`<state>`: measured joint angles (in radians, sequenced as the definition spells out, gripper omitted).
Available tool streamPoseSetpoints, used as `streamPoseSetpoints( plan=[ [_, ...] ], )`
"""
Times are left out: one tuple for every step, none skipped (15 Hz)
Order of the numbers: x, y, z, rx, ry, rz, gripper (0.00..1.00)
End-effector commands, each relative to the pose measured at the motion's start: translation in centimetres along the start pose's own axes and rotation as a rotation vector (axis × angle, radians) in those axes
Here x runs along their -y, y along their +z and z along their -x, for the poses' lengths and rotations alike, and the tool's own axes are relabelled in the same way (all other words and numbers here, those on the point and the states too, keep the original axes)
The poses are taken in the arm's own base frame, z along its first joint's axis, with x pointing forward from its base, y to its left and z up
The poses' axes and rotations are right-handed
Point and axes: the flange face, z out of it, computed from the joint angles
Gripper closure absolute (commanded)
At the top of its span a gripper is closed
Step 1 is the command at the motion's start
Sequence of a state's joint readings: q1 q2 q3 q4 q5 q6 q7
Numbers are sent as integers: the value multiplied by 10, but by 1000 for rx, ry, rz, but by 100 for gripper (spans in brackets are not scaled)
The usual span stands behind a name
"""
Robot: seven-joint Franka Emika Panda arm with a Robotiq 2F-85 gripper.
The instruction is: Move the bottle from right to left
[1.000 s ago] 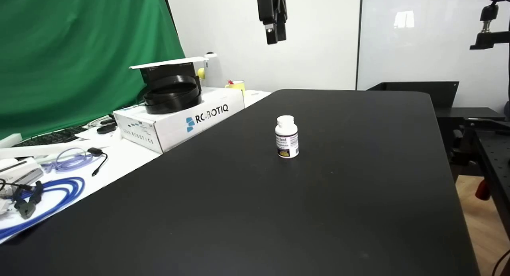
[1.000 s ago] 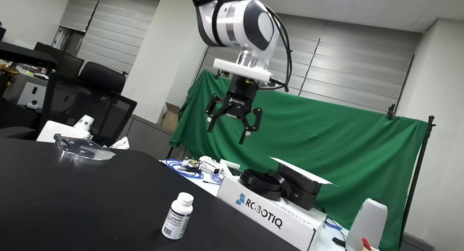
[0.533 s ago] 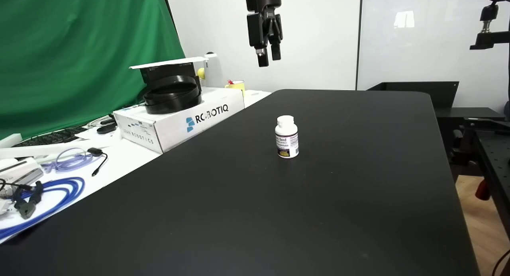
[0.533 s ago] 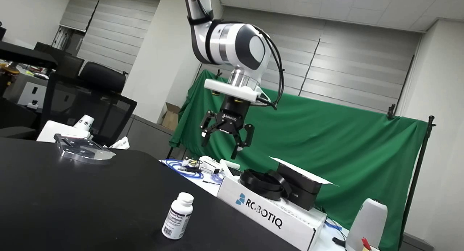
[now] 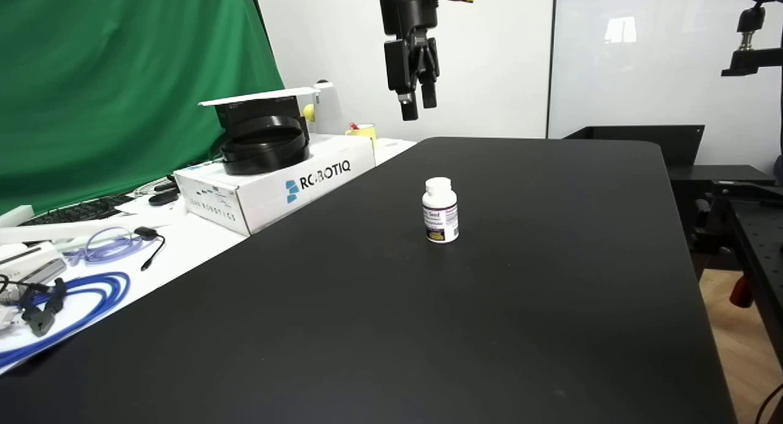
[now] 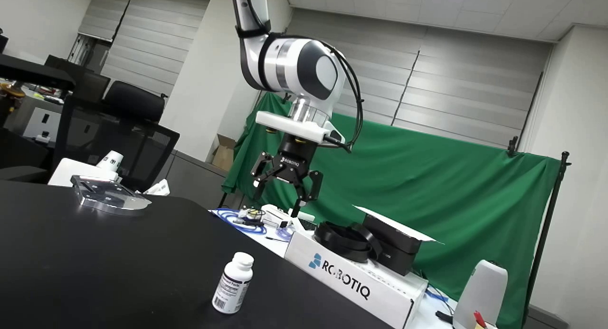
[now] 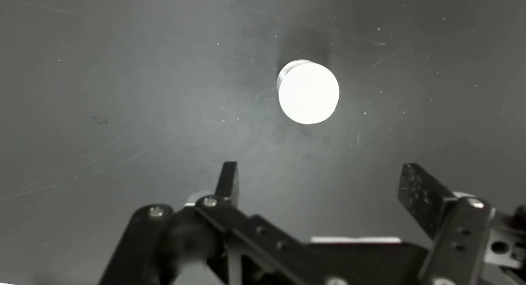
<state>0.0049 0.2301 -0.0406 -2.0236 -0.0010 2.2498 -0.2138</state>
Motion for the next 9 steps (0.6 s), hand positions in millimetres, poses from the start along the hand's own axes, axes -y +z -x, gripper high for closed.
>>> streamPoseSetpoints(
  plan=[
    [0,0,0,0,0,0,0],
    [0,-1,0,0,0,0,0],
    [0,7,0,-9,10,29,0],
    [0,14,1,-6,11,41,0],
    [-1,25,2,-5,27,64,0],
    [-2,34,4,5,31,62,0],
    [-2,43,5,8,41,69,0],
    [-2,53,7,17,51,67,0],
    [-1,61,9,24,62,57,0]
  ],
)
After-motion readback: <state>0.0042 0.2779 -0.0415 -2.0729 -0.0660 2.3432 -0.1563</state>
